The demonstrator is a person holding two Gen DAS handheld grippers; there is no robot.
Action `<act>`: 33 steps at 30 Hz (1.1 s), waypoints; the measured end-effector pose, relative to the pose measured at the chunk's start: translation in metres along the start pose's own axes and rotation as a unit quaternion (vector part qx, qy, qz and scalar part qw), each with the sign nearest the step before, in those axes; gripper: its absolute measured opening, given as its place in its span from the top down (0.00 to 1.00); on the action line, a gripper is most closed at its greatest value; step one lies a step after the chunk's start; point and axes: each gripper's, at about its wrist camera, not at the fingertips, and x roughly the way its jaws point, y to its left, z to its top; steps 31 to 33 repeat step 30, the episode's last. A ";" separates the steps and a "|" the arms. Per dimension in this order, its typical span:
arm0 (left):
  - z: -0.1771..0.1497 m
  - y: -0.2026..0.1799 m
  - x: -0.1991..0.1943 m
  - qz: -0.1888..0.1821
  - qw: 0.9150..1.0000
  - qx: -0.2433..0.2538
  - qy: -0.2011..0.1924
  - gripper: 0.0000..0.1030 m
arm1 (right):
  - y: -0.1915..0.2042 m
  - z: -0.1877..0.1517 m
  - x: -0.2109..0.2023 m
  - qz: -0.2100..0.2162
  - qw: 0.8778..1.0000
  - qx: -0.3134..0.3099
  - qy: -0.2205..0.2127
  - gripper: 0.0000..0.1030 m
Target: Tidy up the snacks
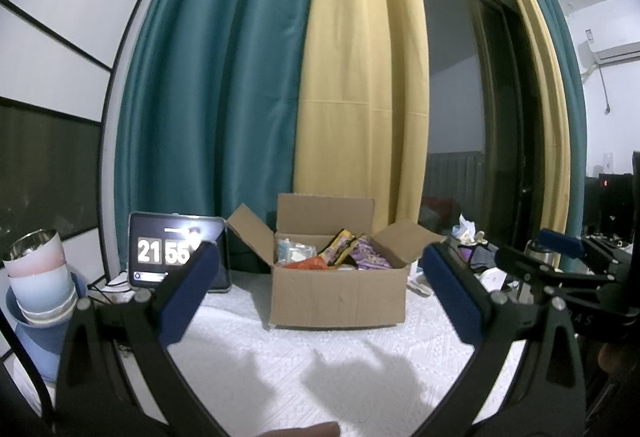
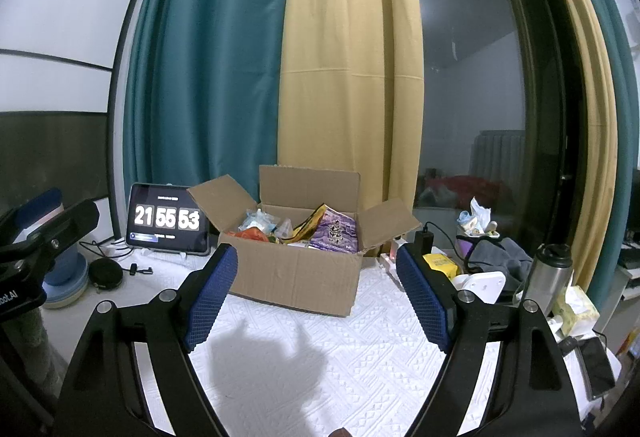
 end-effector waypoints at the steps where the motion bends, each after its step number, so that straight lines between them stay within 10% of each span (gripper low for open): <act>1: 0.000 0.000 0.000 0.000 1.000 0.000 0.000 0.01 | 0.000 0.000 0.000 0.000 1.000 0.000 0.000 0.18; 33: -0.003 -0.009 0.013 -0.008 1.000 0.005 0.003 0.01 | 0.006 -0.004 0.006 0.006 1.000 0.001 0.014 0.18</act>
